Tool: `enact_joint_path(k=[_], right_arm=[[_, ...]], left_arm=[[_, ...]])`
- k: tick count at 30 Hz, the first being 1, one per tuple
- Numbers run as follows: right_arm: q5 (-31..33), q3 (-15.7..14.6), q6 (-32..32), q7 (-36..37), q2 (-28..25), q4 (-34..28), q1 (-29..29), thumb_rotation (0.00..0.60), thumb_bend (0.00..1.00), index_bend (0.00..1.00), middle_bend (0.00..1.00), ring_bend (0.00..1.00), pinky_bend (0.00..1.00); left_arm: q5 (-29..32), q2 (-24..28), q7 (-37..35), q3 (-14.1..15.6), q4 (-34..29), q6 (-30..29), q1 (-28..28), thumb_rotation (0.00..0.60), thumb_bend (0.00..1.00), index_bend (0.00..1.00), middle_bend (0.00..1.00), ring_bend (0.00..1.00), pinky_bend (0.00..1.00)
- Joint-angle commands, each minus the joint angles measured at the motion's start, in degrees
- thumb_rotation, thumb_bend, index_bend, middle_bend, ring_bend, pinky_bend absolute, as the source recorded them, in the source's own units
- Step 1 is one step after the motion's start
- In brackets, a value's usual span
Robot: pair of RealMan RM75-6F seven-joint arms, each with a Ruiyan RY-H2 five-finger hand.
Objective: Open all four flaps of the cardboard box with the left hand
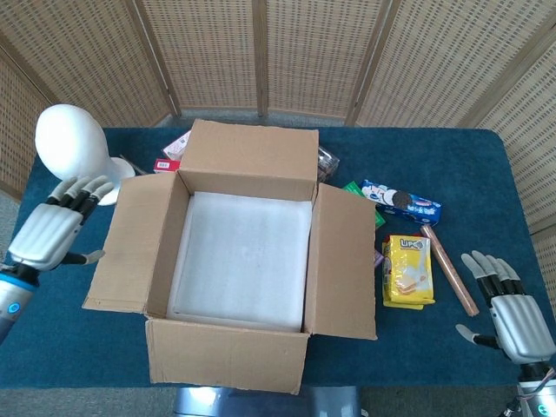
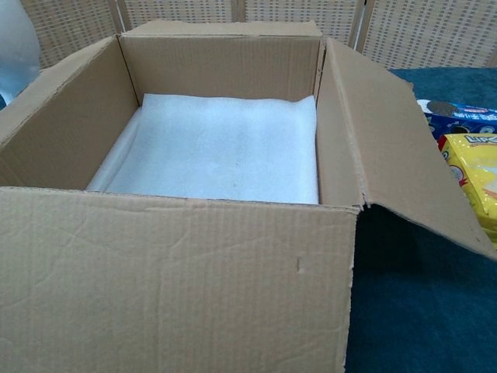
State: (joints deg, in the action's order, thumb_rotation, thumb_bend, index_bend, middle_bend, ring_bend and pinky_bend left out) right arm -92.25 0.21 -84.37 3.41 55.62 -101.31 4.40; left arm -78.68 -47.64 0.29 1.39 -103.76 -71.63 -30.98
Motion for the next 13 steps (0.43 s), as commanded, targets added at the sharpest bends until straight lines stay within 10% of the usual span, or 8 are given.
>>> enact_joint_path(k=[1, 13], right_arm=[[-0.63, 0.52, -1.56, -1.27, 0.97, 1.07, -0.36, 0.6, 0.0, 0.0, 0.0, 0.0, 0.0], [-0.68, 0.93, -3.18, -1.97, 2.53, 2.08, -0.95, 0.6, 0.0, 0.0, 0.0, 0.0, 0.0]], left_arm=[[-5.1, -1.39, -6.65, 1.85, 5.27, -9.11, 7.98, 0.6, 0.02, 0.0, 0.0, 0.0, 0.0], [-11.05, -9.71, -19.54, 4.33, 17.86, -23.8, 21.74, 0.6, 0.02, 0.0, 0.0, 0.0, 0.0]])
